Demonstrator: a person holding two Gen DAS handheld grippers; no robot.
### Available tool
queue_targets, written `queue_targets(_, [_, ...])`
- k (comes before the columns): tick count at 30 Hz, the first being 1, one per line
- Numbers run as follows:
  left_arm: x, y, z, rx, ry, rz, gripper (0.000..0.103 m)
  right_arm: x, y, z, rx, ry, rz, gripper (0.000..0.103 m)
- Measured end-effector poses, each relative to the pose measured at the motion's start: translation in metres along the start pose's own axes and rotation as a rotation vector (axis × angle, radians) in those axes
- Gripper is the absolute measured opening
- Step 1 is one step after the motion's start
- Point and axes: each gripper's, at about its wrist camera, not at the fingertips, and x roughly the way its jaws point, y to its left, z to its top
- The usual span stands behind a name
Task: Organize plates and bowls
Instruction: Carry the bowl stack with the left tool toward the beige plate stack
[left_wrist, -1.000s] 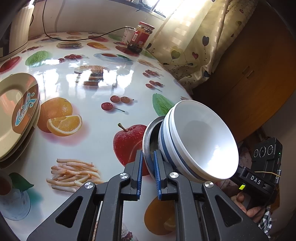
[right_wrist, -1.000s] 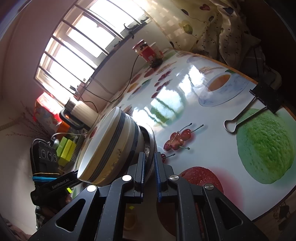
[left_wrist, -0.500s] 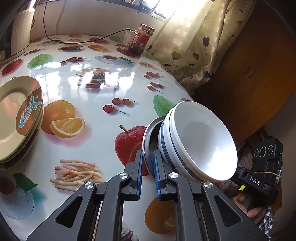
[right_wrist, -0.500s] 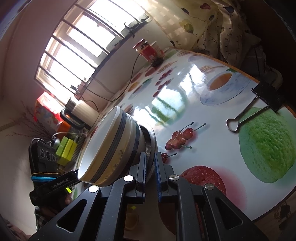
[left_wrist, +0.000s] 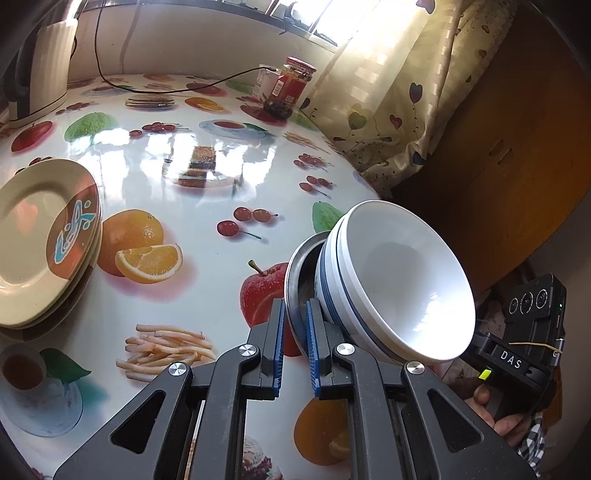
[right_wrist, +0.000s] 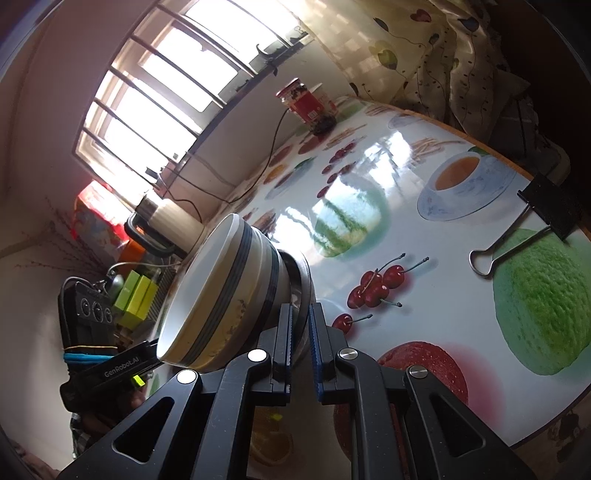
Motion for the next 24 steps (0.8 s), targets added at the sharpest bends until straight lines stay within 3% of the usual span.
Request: queue_targets(24, [-0.044, 0.033, 0.031, -0.056, -0.084, 0.066, 0.011, 0.039, 0.053, 0.032, -0.072, 0.041, 0.071, 0.011])
